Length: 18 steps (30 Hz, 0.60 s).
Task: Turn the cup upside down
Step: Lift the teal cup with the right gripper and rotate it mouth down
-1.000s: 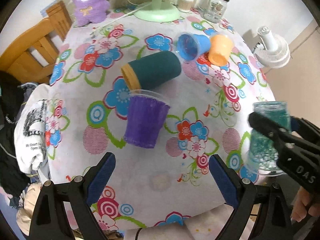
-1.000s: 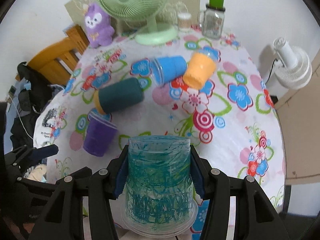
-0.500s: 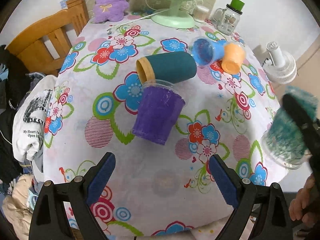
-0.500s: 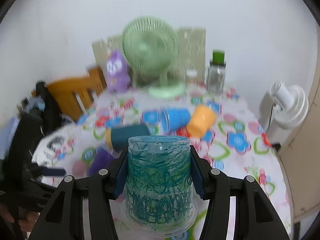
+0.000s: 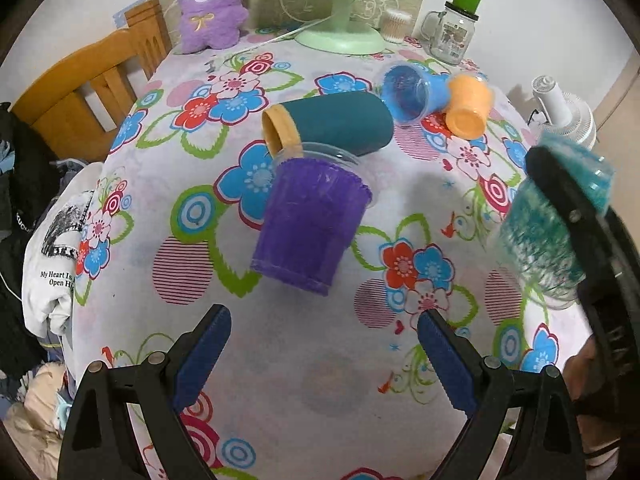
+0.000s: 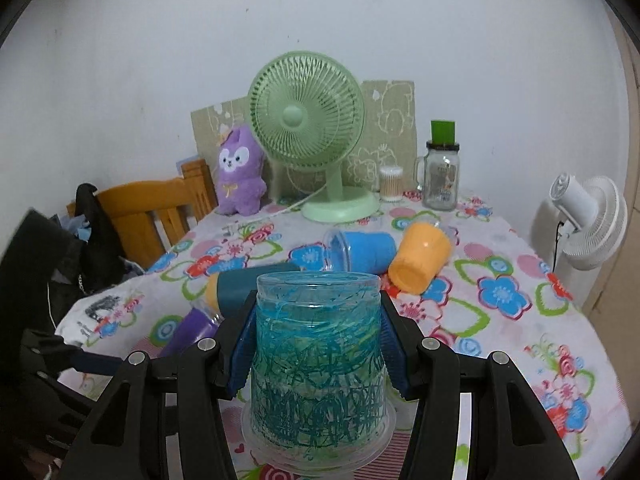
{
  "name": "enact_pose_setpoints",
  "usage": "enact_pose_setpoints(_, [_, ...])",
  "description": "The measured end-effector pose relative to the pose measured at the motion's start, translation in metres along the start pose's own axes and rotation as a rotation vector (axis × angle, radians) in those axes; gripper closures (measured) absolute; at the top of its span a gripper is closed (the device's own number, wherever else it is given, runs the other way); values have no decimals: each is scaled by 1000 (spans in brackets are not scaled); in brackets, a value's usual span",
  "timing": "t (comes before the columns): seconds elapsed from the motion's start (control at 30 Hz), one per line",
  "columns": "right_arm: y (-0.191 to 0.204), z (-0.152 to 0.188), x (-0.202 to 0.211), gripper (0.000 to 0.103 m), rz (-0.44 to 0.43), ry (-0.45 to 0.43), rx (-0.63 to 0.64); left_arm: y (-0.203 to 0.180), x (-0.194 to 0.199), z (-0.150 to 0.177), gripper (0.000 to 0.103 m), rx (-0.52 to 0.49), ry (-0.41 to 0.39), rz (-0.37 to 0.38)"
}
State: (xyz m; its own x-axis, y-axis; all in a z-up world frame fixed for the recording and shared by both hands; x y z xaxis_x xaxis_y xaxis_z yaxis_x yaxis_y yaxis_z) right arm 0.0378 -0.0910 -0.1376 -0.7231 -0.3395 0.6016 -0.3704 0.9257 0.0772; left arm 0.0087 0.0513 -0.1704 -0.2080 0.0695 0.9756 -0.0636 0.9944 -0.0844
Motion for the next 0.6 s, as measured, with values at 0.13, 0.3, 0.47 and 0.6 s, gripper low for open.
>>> enact_pose_setpoints(0.13, [0, 9, -16, 46, 38, 15, -21, 5, -8, -1, 7, -10, 4, -8])
enact_pose_setpoints(0.3, [-5, 21, -36, 46, 91, 58, -41, 7, -20, -2, 7, -31, 16, -18])
enact_pose_setpoints(0.47, [-6, 33, -41, 45, 103, 93, -62, 9, -28, -2, 7, -46, 32, -14])
enact_pose_setpoints(0.6, [-5, 36, -40, 44, 100, 118, -74, 10, -32, -1, 7, -56, 52, -13])
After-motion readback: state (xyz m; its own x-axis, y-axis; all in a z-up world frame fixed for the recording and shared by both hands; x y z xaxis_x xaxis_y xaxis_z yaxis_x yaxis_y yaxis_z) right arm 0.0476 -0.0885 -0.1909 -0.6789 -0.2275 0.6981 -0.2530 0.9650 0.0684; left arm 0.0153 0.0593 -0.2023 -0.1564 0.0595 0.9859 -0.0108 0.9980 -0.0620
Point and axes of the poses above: each gripper's, at about its wrist camera, not at the fingertips, and x roughly against the way its jaws point, y to its left, z to its underside, the point moved 5 cm from there along -x, roughly the way its jaws point, and after that the axes turned 10 degrees about y, right-handed, at the moved point
